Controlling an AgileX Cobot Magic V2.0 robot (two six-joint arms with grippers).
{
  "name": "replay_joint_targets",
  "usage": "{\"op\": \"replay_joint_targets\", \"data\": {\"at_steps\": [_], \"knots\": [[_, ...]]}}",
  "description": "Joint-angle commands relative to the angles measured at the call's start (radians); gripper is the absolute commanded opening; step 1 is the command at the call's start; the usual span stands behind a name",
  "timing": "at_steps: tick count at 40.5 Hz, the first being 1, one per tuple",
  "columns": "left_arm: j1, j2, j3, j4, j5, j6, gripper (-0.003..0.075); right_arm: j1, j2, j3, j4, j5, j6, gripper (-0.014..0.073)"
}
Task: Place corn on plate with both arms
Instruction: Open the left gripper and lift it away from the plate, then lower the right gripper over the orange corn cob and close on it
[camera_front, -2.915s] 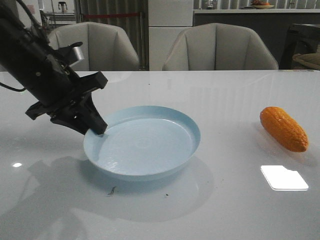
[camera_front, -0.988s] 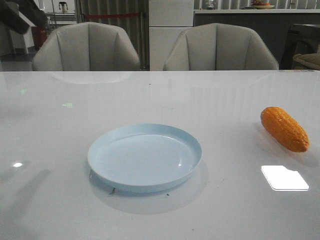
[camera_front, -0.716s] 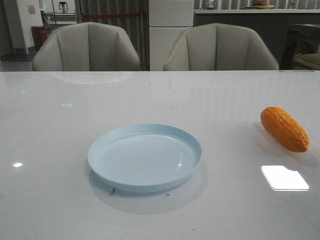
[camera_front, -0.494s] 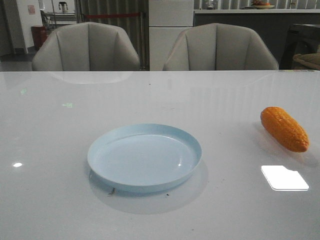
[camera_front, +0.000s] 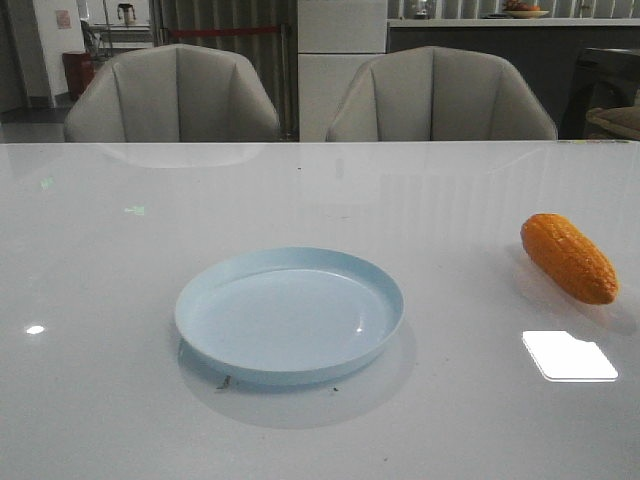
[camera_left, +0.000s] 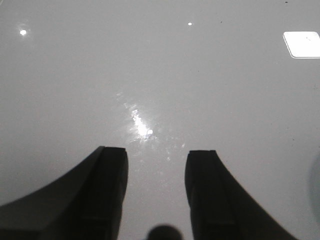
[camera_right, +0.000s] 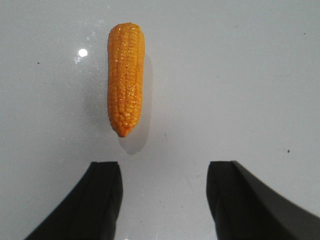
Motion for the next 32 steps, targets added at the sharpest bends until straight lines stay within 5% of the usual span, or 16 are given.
{"op": "replay_joint_targets", "data": {"at_steps": [1,15,32], "knots": [[0.002,-0.027,-0.025,-0.019,-0.045,-0.012,0.0347,-0.003,0.044,-0.082,0.000,-0.062,-0.006,0.0489],[0.002,-0.027,-0.025,-0.019,-0.023,-0.012,0.0347,-0.003,0.413,-0.506,0.069,0.235,-0.130,0.0489],[0.002,-0.027,-0.025,-0.021,-0.023,-0.012,0.0347,-0.002,0.749,-0.840,0.173,0.378,-0.180,0.0489]]}}
